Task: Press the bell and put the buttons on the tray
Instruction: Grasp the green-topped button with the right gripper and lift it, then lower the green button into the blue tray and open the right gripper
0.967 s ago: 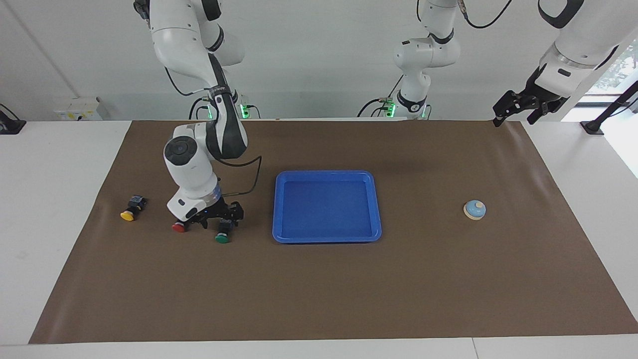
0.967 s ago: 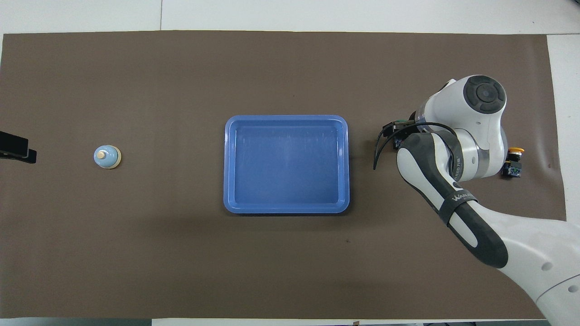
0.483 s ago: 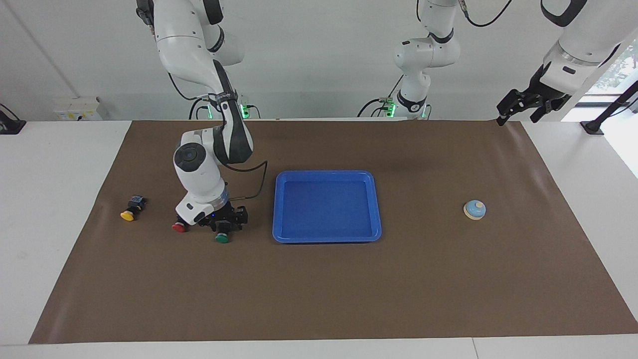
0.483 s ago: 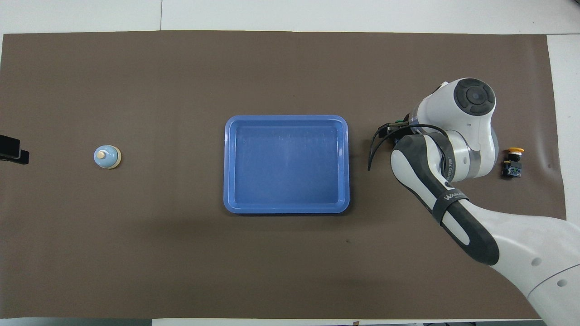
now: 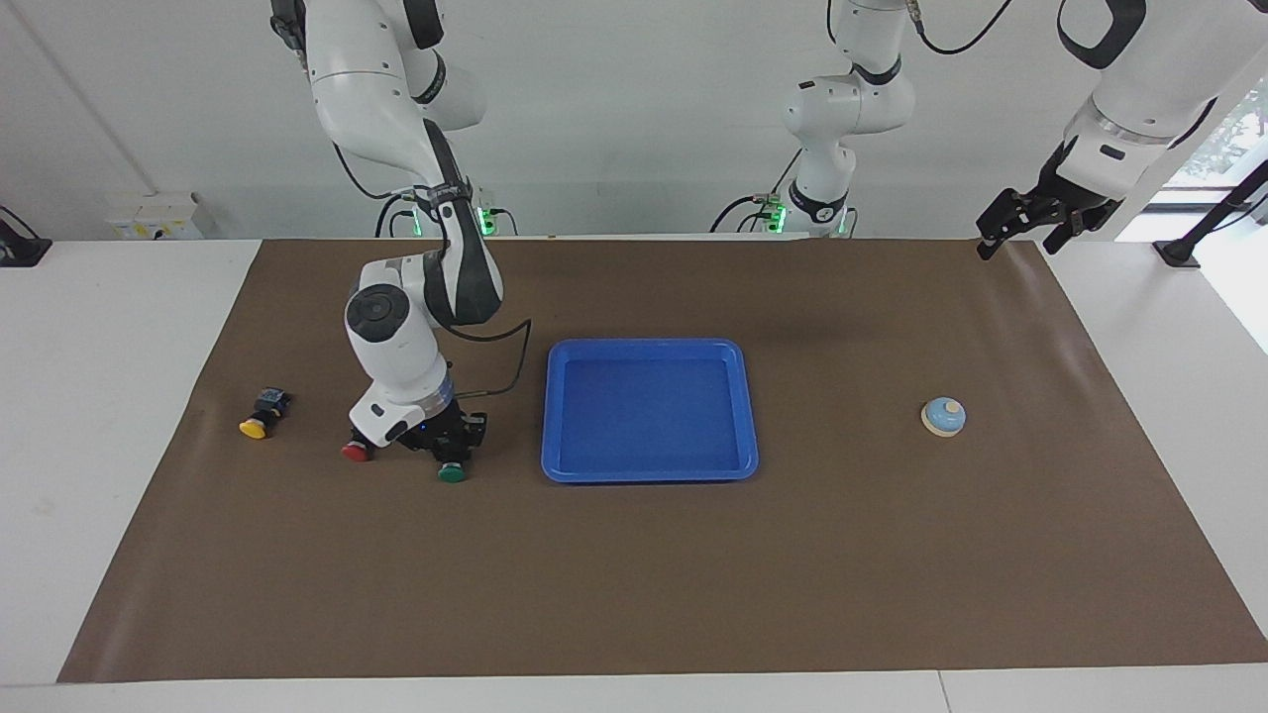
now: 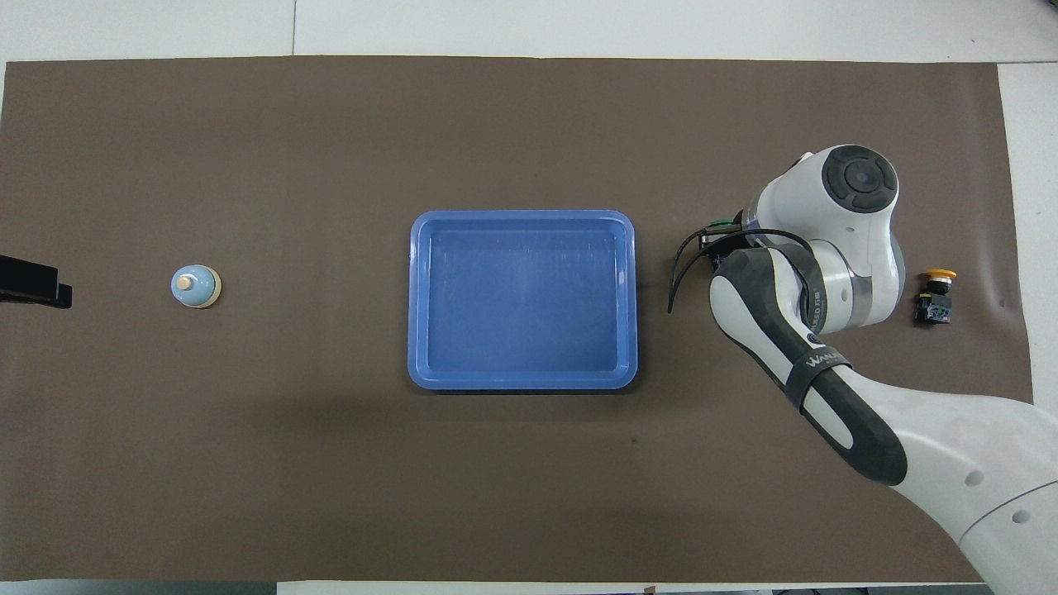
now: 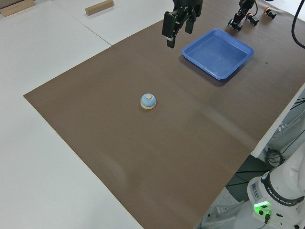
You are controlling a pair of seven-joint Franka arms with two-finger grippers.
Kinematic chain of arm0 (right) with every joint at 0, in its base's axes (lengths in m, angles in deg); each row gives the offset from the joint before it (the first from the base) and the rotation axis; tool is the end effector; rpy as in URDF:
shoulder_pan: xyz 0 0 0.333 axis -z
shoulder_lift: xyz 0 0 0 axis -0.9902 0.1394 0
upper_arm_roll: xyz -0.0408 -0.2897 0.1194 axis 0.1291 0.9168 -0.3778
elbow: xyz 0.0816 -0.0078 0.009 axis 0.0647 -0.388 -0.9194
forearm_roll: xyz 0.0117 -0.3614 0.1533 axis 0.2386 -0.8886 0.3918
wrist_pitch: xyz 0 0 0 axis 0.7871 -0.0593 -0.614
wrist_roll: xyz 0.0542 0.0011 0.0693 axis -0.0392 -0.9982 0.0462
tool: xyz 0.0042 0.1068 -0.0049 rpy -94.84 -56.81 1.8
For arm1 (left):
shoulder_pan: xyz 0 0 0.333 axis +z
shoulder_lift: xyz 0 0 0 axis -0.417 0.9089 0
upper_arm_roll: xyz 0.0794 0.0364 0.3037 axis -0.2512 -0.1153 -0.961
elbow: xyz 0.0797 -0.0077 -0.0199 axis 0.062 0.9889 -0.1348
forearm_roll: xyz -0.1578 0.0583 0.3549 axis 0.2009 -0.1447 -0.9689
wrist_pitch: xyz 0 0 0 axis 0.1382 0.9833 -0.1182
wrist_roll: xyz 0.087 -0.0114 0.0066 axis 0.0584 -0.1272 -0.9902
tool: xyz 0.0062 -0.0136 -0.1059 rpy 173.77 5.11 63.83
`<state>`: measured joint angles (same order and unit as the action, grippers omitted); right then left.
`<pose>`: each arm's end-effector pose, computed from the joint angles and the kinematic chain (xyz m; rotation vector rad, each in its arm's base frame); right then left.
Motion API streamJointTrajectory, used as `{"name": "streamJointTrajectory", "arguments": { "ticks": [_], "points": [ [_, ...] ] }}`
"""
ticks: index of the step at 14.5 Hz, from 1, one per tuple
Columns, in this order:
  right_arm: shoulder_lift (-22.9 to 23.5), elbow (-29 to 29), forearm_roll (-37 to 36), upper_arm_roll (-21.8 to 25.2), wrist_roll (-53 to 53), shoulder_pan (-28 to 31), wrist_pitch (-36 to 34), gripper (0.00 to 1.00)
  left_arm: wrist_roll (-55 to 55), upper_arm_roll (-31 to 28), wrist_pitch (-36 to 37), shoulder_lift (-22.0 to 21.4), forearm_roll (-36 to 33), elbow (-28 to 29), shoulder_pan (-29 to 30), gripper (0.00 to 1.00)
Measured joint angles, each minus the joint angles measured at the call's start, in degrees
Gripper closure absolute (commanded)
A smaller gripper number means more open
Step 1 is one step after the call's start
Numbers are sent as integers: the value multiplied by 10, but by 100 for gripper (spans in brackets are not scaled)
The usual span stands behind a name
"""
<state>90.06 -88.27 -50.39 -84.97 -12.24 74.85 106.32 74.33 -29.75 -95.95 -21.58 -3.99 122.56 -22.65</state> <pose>0.6197 0.0958 0.2943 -3.1285 -0.0379 -0.0231 0.5182 0.0225 0.6207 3.1285 0.0018 -0.0871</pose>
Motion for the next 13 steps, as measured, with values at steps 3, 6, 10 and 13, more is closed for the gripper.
{"name": "streamJointTrajectory", "arguments": {
  "ticks": [3,6,10,13],
  "points": [
    [-2,25,0,0,0,-1,-49,100,0,-1,1,-1,0,0,0,0],
    [-8,102,1,-2,-38,-18,-156,100,0,-1,2,-1,0,0,0,0],
    [-14,170,3,-6,-164,-113,-227,100,0,0,2,-1,0,0,0,0],
    [1,164,3,-6,-240,-187,-211,100,1,0,2,-2,0,0,0,0]
  ]
}}
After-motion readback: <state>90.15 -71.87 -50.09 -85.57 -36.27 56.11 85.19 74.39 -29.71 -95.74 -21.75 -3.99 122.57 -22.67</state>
